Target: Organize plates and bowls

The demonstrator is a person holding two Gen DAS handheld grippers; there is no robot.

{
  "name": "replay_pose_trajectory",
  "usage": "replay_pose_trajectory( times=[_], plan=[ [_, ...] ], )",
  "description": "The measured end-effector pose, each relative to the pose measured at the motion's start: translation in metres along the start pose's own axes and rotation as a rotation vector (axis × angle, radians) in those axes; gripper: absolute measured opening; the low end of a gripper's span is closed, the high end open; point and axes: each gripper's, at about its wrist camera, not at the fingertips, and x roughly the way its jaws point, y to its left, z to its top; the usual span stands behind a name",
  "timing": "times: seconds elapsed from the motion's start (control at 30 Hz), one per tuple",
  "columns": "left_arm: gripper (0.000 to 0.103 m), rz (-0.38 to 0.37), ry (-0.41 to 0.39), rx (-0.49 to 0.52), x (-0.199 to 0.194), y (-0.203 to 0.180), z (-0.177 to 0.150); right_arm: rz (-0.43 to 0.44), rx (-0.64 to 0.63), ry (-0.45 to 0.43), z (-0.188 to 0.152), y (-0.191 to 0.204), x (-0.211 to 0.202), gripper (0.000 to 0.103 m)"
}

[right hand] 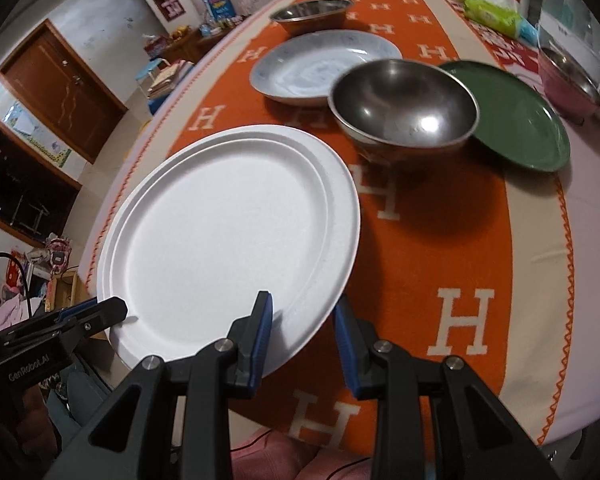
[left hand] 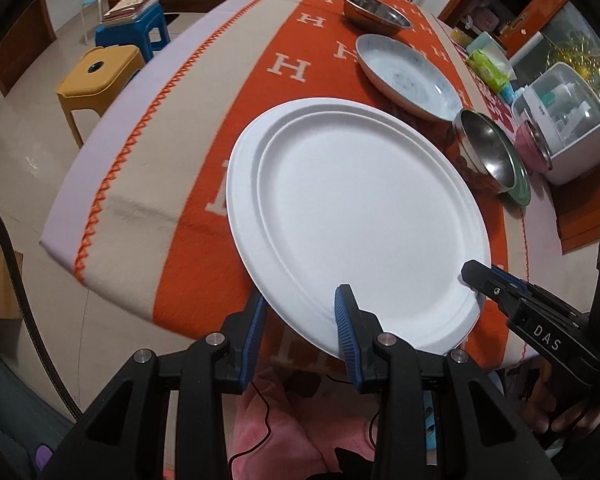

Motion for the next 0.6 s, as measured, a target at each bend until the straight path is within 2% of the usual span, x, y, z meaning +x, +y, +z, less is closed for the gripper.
replay_pose_trajectory(
  times=[0.17,0.47,0.6],
  plan=[
    [0.033,-0.013,0.033,0.013,0.013,-0.003,0.009,-0.023,0.027,0.016,0.003,-0.004,0.006,0.032],
    [0.035,-0.021,0.143,0.050,0.031,0.000,0.020,-0.042,0.042,0.084,0.005,-0.005,0.021,0.032],
    [0.037,0.005,0.174,0.092,0.035,0.001,0.025,-0.067,0.046,0.109,0.007,-0.006,0.025,0.033]
  ],
)
